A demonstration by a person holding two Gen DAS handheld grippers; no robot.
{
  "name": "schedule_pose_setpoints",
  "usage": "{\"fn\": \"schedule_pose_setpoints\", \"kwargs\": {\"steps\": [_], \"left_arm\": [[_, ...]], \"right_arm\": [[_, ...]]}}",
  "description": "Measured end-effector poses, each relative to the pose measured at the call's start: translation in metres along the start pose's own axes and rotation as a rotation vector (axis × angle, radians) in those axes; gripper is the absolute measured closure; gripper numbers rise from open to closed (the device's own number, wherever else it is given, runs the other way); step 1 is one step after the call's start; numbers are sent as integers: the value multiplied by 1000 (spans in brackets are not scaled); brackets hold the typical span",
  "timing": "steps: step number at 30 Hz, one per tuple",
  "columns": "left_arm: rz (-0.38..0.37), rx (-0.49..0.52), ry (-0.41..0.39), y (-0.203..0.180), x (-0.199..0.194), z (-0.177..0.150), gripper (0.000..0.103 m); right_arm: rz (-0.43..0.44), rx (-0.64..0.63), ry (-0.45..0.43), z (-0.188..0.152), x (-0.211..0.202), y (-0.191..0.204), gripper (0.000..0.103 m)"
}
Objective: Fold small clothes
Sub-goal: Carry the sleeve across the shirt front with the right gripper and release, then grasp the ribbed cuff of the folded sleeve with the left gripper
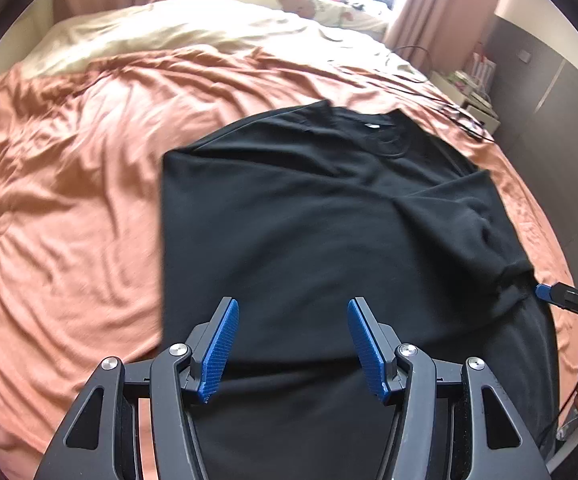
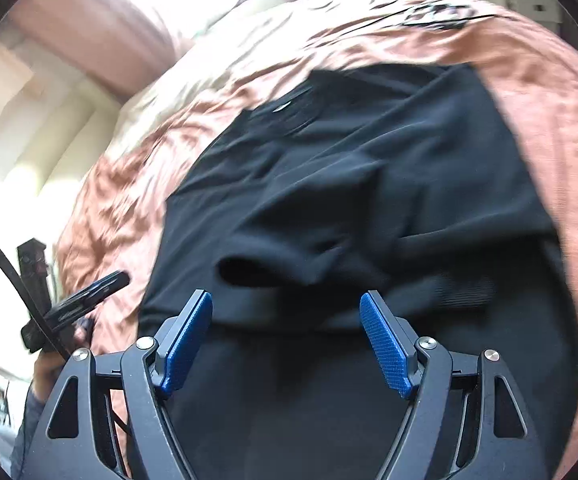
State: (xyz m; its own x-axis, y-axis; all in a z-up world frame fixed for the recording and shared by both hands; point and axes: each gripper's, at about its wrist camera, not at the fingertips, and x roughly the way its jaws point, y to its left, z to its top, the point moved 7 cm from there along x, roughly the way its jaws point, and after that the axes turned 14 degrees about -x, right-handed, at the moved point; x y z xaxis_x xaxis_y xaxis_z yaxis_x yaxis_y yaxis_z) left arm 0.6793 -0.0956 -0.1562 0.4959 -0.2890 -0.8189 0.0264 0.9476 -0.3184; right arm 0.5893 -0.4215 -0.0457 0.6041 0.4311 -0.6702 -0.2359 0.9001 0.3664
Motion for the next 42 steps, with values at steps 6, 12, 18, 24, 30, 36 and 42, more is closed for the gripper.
{"fn": "schedule_pose_setpoints", "kwargs": {"steps": [6, 12, 18, 24, 30, 36, 42], "left_arm": [[-39, 87, -11, -70, 2, 8, 44], [-103, 125, 3, -140, 15, 12, 44], [-121, 232, 57, -216, 47, 2, 44], [-114, 299, 119, -265, 91, -18, 44], [-48, 342, 175, -289, 138, -40, 44], [38, 369, 186, -293, 172, -47, 44], [84, 380, 160, -282, 181, -44, 59]], "right_arm": [[-37, 159, -75, 4, -8, -50, 33], [-102, 222, -132, -2, -9, -85, 47], [-162, 237, -152, -33, -10, -101, 54], [-148, 333, -175, -59, -38, -129, 54], [-108, 375, -176, -64, -39, -130, 54], [-138, 367, -168, -63, -44, -138, 54], [-179, 355, -157, -62, -43, -140, 54]]}}
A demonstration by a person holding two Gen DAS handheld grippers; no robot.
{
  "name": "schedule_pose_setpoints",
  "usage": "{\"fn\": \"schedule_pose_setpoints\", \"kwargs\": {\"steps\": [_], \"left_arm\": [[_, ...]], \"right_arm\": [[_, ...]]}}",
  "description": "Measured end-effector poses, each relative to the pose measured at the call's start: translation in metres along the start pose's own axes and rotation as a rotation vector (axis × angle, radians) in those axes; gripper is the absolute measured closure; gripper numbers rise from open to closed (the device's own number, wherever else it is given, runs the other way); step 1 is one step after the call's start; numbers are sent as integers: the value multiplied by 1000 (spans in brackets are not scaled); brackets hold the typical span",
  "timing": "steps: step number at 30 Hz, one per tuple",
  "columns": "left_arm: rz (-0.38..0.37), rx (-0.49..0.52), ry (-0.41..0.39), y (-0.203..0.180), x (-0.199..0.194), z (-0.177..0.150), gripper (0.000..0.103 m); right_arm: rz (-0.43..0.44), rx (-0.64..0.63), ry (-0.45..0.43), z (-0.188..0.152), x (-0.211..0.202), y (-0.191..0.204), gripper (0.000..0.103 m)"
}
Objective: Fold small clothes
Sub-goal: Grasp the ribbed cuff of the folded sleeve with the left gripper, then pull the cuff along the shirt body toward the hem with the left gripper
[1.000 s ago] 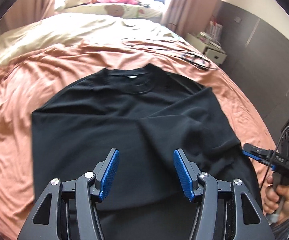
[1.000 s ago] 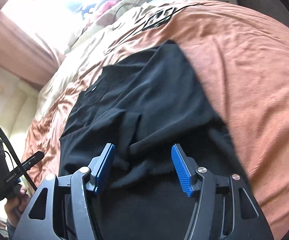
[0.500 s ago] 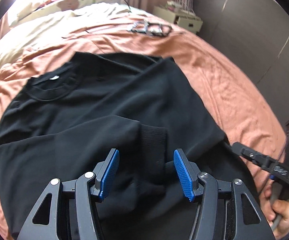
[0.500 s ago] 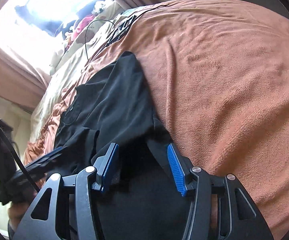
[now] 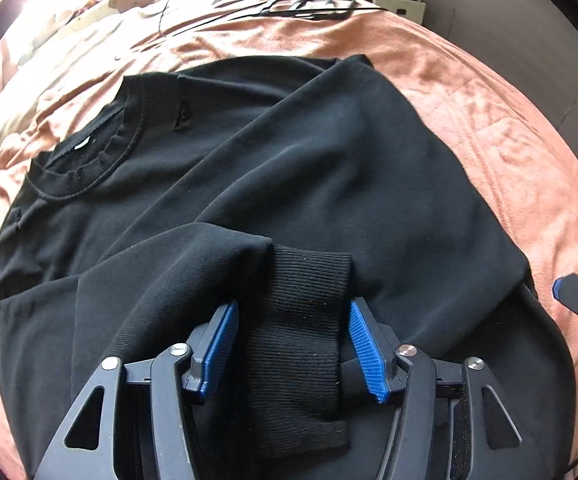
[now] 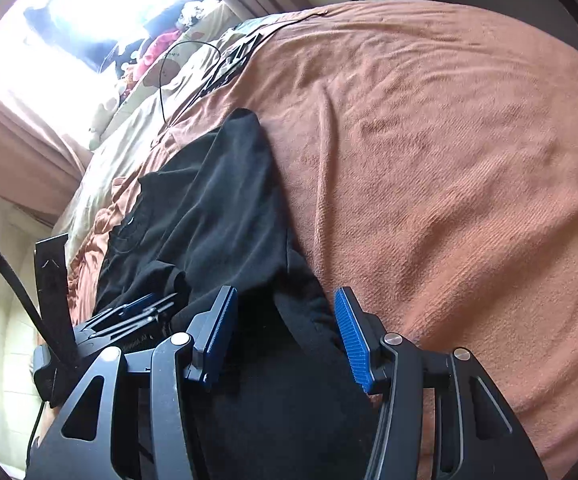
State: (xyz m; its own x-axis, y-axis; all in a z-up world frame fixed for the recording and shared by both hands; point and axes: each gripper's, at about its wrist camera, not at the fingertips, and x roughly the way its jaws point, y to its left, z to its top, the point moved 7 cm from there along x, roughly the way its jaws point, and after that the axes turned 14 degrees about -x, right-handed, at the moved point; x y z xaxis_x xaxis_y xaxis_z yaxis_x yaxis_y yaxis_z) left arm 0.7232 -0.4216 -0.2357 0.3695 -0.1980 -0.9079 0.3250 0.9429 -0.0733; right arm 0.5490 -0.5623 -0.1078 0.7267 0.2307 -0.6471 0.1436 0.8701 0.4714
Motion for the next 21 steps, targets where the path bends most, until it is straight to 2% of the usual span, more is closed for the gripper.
{"fn": "schedule_pose_setpoints", "kwargs": {"steps": [1, 2, 3, 4, 5, 10, 15, 21], "left_arm": [[14, -1, -1, 2, 0, 1, 67], [38, 0, -4, 8, -1, 2, 85], [48, -5, -1, 12, -3, 4, 92], [26, -21, 7, 16, -6, 6, 92], [-26, -45, 13, 21, -13, 8, 94], [-81, -50, -36, 42, -51, 16, 94], [-80, -67, -82, 74, -95, 23, 94], [-21, -111, -128, 129, -131, 28, 94]], "right_arm": [[-14, -10, 5, -1, 0, 1, 54], [-20, -19, 9, -1, 1, 2, 54], [-13, -17, 10, -1, 2, 4, 54], [-8, -17, 11, 0, 2, 4, 54], [-10, -18, 10, 0, 1, 5, 54], [-10, -36, 7, 5, 2, 8, 54], [12, -48, 12, 6, 1, 20, 54], [9, -82, 5, 8, 1, 31, 54]]}}
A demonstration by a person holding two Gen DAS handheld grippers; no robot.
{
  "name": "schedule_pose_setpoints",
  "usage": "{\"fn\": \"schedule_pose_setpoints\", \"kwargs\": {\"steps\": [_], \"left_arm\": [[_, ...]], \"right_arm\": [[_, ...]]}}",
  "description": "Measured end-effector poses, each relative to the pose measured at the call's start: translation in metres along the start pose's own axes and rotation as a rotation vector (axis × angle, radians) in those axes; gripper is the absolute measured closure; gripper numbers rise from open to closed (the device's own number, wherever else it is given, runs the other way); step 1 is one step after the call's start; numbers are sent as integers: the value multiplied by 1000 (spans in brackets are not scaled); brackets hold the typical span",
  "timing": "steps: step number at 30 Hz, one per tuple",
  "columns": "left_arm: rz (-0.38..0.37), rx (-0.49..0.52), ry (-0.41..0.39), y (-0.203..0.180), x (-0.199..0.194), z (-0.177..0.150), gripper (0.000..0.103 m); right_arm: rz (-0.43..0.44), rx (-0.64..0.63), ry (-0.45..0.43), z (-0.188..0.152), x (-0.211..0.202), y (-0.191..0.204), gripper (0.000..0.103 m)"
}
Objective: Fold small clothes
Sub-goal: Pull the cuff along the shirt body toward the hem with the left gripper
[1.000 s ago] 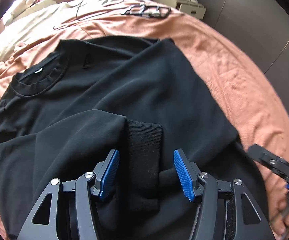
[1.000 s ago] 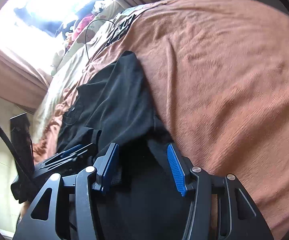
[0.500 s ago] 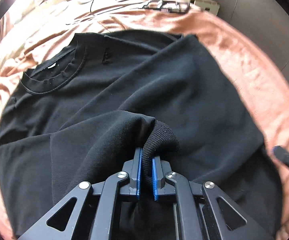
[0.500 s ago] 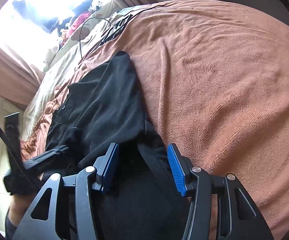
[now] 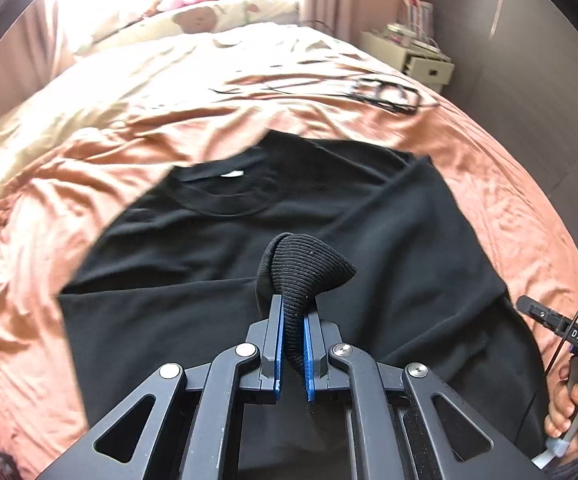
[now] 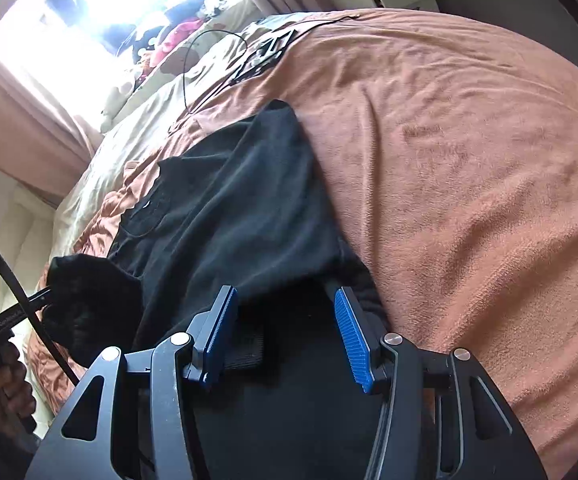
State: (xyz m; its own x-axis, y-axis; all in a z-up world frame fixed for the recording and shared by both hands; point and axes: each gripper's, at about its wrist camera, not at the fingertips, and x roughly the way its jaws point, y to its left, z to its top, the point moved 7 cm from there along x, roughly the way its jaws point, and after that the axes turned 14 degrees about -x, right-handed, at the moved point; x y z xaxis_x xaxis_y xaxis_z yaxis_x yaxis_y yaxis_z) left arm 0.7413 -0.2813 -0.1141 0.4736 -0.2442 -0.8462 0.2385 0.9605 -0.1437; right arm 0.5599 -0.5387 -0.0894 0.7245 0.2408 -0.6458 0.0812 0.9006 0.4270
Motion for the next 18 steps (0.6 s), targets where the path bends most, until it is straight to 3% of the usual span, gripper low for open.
{"fn": "schedule_pose_setpoints", "kwargs": {"steps": [8, 18], "left_arm": [[69, -86, -13, 80, -20, -2, 94], [90, -175, 16, 143, 0, -24, 95]], "right_arm": [[-65, -45, 28, -3, 8, 7, 54], [-219, -81, 105, -12, 22, 0, 54]]}}
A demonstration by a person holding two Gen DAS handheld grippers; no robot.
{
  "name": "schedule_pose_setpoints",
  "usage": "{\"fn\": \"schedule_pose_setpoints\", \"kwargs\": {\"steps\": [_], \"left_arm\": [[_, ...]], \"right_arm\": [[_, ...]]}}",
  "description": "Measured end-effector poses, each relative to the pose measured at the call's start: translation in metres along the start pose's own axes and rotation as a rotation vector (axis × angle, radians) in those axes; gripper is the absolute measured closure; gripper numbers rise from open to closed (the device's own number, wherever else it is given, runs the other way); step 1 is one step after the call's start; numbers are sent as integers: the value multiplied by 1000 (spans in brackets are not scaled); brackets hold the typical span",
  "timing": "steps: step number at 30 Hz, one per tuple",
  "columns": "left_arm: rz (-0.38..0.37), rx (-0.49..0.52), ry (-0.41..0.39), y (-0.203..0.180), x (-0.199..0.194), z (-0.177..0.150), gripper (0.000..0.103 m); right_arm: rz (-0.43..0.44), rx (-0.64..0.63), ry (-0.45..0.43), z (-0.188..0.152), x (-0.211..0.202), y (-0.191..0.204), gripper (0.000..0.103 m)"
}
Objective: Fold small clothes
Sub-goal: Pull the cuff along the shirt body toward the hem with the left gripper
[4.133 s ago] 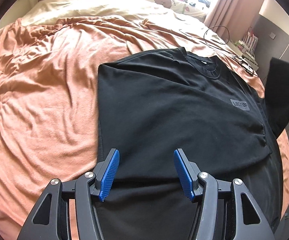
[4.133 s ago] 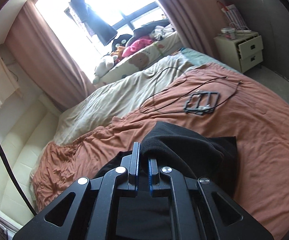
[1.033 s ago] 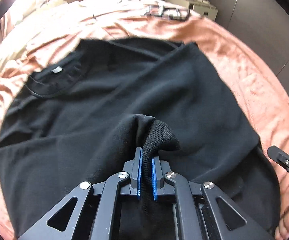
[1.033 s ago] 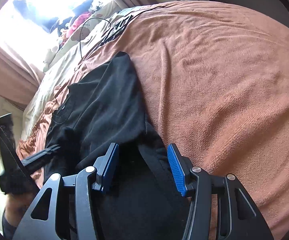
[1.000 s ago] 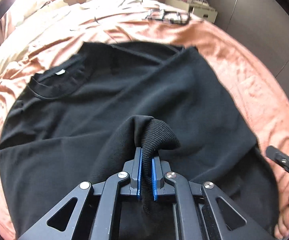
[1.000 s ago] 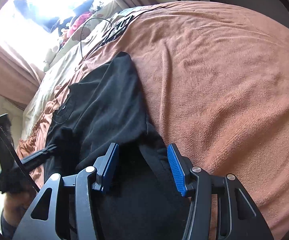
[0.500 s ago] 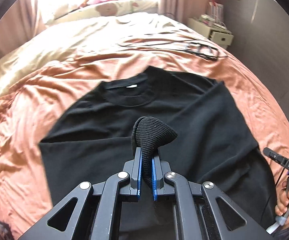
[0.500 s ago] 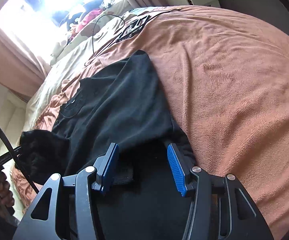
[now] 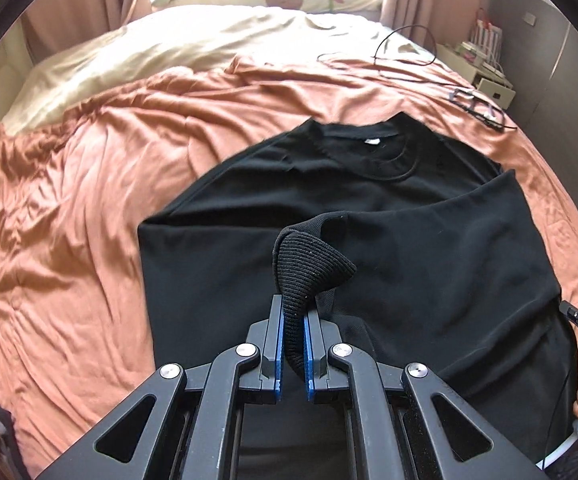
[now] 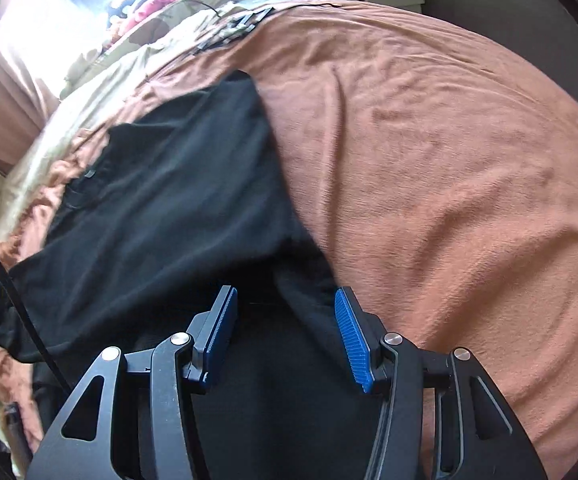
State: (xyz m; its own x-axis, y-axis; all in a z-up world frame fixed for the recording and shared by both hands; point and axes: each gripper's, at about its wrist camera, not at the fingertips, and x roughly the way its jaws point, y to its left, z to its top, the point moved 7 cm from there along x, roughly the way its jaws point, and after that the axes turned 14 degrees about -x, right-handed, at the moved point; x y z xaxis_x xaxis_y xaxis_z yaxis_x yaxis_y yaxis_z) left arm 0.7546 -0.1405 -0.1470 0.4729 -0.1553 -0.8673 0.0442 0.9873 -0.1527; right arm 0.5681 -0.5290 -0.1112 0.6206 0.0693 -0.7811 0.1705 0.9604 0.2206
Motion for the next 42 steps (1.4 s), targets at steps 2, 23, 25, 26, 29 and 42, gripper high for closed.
{"fn": "schedule_pose_setpoints", "kwargs": {"steps": [2, 23, 25, 26, 29, 42], "left_arm": [[-2, -9, 15, 7, 8, -5, 95], [127, -109, 93, 81, 55, -32, 92], [110, -115, 79, 83, 45, -31, 92], [105, -115, 71, 82, 41, -31, 92], [63, -98, 37, 75, 30, -26, 92], [-7, -30, 63, 23, 84, -24, 92]], "right_arm": [[-13, -2, 10, -1, 4, -1, 54], [-22, 41, -65, 9, -21, -9, 56], [40, 24, -120, 18, -31, 1, 56], [59, 16, -136, 19, -33, 6, 56], [96, -50, -155, 26, -30, 22, 56], [83, -126, -95, 20, 34, 24, 66]]}}
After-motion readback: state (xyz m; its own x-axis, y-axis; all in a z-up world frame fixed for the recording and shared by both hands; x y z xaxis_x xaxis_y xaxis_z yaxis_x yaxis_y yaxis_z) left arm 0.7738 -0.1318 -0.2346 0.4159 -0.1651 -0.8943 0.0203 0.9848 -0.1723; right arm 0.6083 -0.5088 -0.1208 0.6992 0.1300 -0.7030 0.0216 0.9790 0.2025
